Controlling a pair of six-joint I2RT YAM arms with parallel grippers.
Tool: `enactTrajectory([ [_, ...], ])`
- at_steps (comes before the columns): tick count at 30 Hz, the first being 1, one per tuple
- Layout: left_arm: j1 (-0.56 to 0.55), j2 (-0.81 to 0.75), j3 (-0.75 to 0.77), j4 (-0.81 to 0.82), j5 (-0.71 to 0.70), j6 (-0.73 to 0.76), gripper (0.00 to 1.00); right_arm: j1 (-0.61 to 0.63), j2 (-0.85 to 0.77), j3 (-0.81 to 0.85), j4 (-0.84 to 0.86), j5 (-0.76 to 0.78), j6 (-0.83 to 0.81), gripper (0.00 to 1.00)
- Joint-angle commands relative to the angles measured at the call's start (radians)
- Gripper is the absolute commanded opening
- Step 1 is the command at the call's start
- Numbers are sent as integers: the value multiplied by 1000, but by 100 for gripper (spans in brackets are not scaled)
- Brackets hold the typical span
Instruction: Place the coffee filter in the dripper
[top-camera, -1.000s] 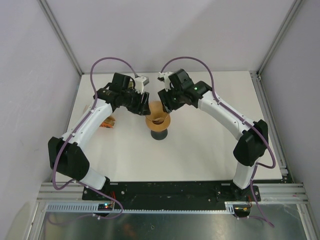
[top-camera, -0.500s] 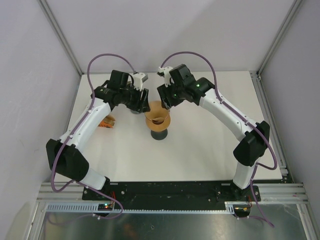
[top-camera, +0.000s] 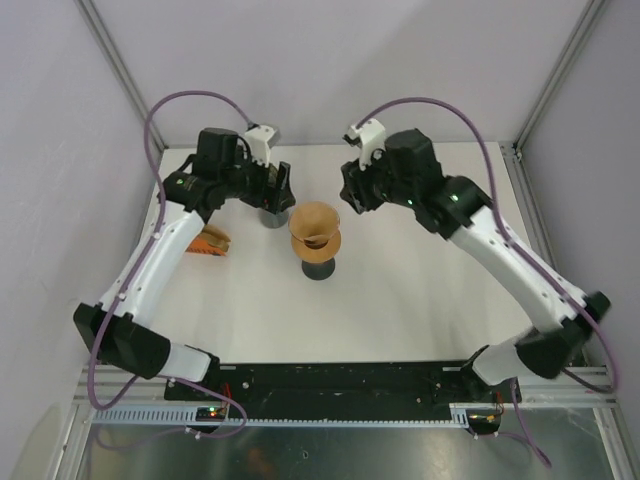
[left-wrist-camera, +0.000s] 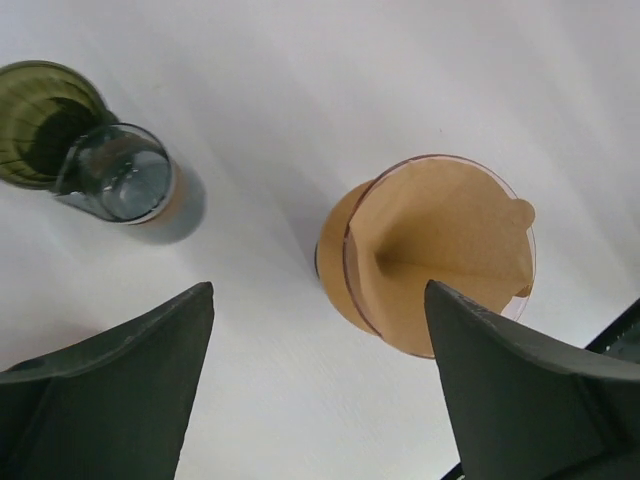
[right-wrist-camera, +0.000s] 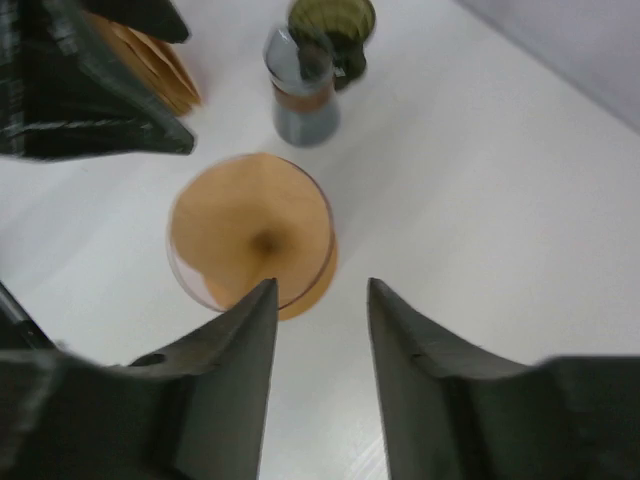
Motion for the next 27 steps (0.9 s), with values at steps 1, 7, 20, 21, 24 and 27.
enactTrajectory([
  [1,58,-78,45,11,-48,23,93,75,-167,-146,225,23,-132,36],
  [7,175,-116,15,12,-14,11,95,310,-254,-286,305,42,-393,1],
  [20,308,-153,-38,14,51,6,96,674,90,-299,155,322,-854,0],
  [21,311,-154,-39,14,53,6,95,679,124,-299,161,331,-866,0],
  [24,315,-155,-45,17,61,7,96,688,205,-299,183,358,-893,0],
  [27,320,-154,-53,21,66,7,95,685,290,-299,218,400,-912,0],
])
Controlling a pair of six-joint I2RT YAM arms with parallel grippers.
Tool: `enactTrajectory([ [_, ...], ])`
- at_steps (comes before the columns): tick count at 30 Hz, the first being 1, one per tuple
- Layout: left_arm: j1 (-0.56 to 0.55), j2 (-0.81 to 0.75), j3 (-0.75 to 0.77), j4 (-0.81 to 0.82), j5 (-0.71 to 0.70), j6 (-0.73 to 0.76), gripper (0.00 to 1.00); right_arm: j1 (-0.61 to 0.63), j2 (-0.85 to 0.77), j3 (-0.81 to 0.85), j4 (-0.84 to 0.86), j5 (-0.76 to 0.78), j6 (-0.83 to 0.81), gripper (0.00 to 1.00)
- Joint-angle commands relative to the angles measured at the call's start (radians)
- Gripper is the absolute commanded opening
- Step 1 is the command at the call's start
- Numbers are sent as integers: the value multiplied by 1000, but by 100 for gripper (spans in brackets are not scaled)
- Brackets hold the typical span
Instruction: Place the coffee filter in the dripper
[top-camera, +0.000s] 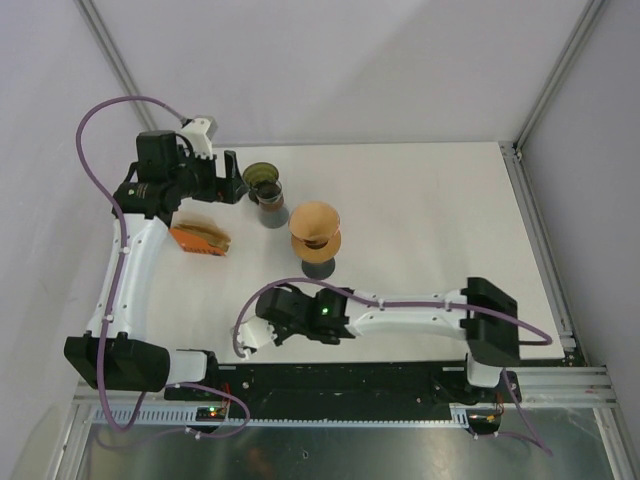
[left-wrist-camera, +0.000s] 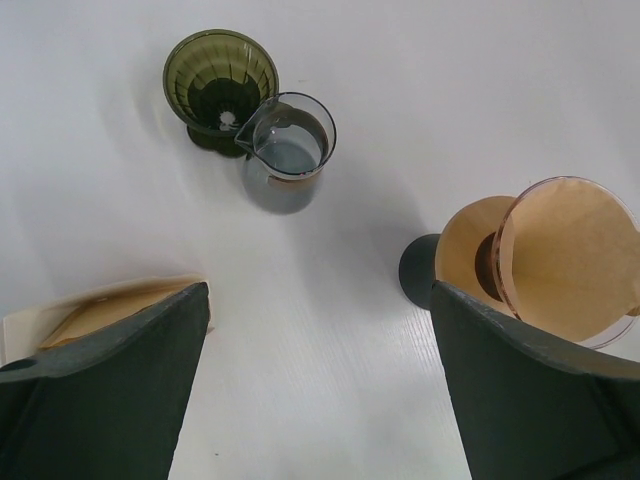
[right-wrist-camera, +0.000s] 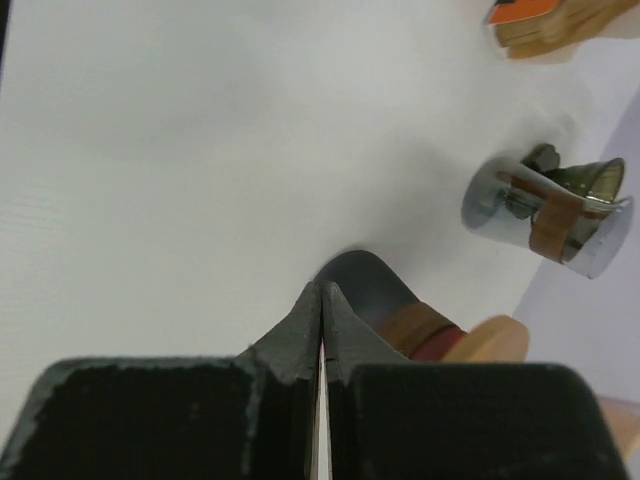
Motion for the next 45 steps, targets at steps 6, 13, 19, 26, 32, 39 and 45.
enactTrajectory([
  [6,15,-33,-15,25,45,9,96,-36,219,5,124,189,-91,0],
  [13,16,-25,-15,27,51,10,96,-78,314,-6,255,268,-133,0],
  [19,18,-21,-14,29,49,13,95,-108,362,-9,283,294,-151,0],
  [26,18,-13,-8,29,52,13,95,-146,370,-22,268,320,-127,0],
  [32,19,-11,-4,28,58,12,96,-185,367,-33,273,336,-111,0],
  [39,20,-13,-4,29,58,13,95,-240,376,-46,269,355,-94,0],
  [45,20,-14,-4,28,60,15,95,-297,371,-61,268,364,-73,0],
])
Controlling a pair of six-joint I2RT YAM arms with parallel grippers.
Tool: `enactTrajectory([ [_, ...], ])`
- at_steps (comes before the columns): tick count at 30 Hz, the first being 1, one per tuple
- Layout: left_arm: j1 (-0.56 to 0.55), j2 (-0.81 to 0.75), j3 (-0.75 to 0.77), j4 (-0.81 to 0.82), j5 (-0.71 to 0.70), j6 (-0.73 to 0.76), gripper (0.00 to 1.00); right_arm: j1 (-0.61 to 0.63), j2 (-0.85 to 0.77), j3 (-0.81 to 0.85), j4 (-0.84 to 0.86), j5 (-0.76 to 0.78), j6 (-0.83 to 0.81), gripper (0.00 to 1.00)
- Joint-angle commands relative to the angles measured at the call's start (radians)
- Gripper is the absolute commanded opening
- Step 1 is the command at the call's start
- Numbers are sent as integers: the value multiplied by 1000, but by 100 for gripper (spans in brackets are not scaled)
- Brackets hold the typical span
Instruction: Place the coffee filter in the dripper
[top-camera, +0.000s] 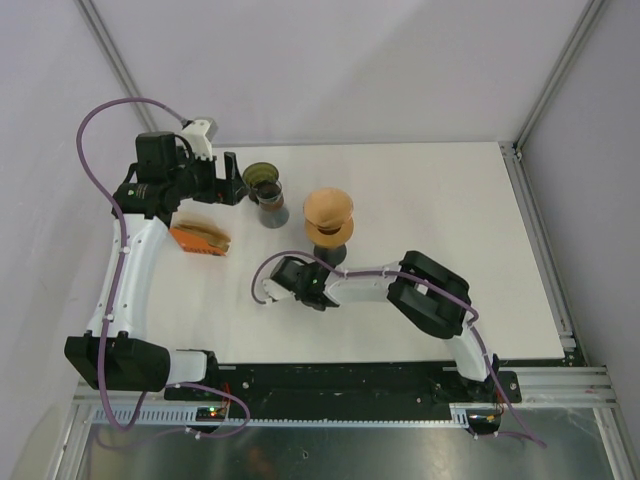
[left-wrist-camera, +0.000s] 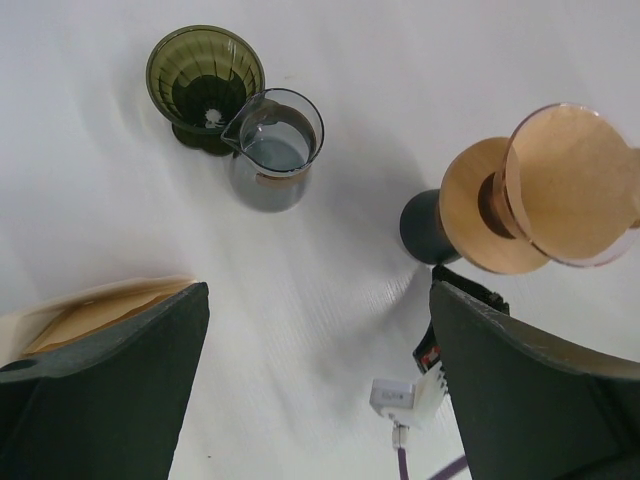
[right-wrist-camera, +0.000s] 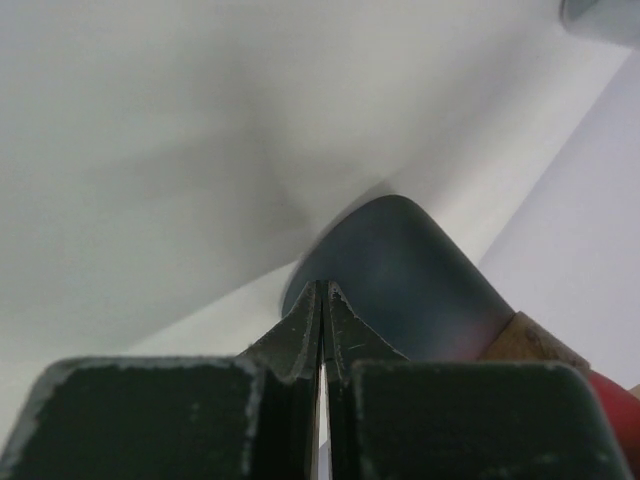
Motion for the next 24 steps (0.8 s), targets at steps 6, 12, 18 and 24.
enactTrajectory([
  [6,8,-13,9,26,17,14,96,-126,1,-15,28,26,34,0],
  [12,8,-11,7,27,17,14,95,-199,9,-15,98,20,18,0],
  [18,8,-9,8,27,17,13,96,-258,31,-14,199,18,-15,0],
  [24,8,3,4,28,20,9,95,-309,58,-13,305,17,-36,0],
])
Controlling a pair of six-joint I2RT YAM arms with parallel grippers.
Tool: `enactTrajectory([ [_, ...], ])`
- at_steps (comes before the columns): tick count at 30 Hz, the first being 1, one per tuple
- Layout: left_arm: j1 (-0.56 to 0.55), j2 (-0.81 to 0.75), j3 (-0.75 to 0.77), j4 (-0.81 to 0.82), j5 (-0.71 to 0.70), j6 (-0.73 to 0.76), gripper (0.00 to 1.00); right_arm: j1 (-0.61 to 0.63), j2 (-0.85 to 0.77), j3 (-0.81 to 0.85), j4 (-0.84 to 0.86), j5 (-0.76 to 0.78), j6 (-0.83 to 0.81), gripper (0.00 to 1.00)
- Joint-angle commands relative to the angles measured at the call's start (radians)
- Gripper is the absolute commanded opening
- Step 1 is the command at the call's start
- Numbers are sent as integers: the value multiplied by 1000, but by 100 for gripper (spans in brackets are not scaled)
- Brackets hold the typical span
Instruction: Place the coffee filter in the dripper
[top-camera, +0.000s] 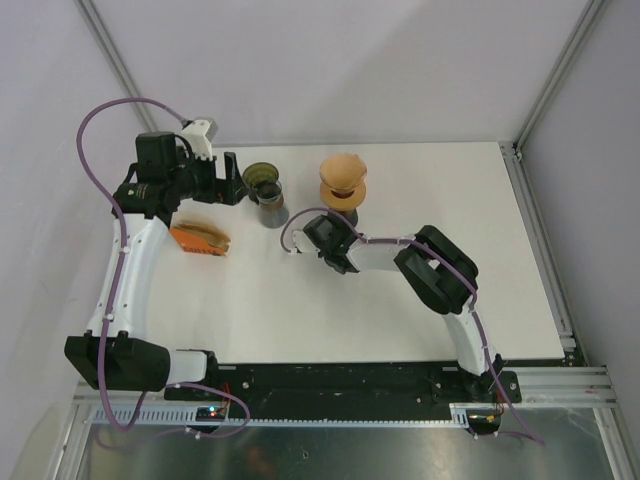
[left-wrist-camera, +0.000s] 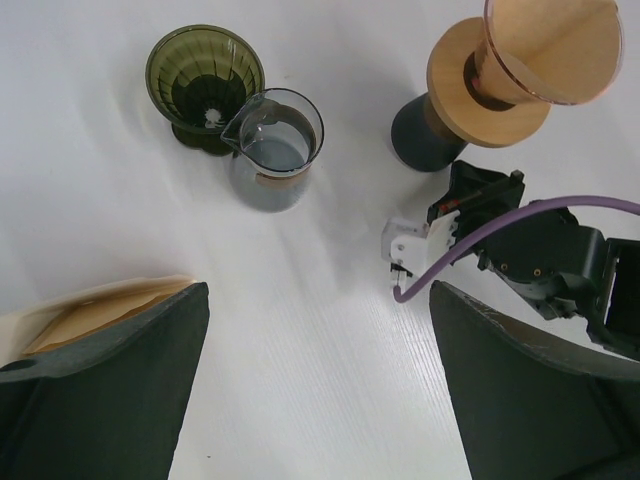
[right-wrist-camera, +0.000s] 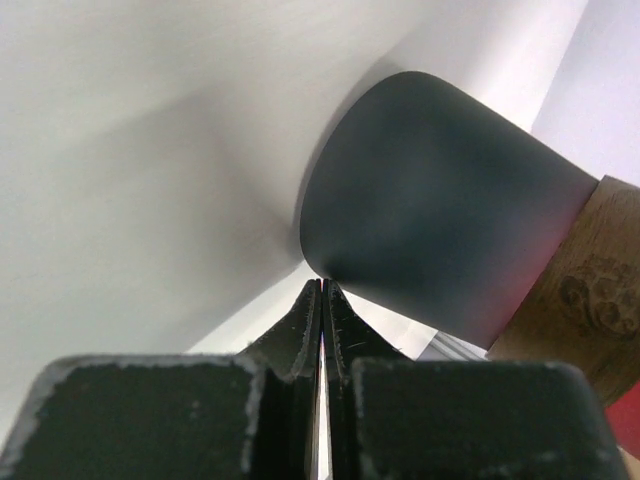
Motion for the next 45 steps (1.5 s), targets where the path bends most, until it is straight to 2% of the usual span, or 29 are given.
enactTrajectory([
  [1,8,6,5,27,20,9,95,-37,26,4,135,8,-25,0],
  [14,8,63,19,27,4,21,95,-24,26,10,127,36,20,0],
  [21,8,136,45,27,-22,43,91,41,-75,-22,108,32,79,0],
  [25,6,203,71,26,-43,47,87,87,-157,-54,62,-22,124,0],
  [31,-8,323,164,26,-54,27,81,130,-317,-75,-60,-175,252,32],
  [34,-33,372,217,26,-92,35,78,148,-400,-87,-109,-253,300,44],
  [35,-43,395,232,26,-109,42,77,149,-423,-89,-127,-292,315,52],
  [38,-67,451,280,27,-144,68,69,141,-509,-101,-164,-398,374,61],
  [39,-73,473,294,27,-158,79,67,133,-533,-106,-171,-439,391,80],
  [40,-79,490,309,27,-168,97,65,125,-565,-115,-177,-473,409,90],
  [42,-89,530,334,26,-180,137,63,106,-616,-128,-185,-534,439,97],
  [45,-103,572,360,27,-177,212,63,73,-691,-147,-192,-631,476,99],
])
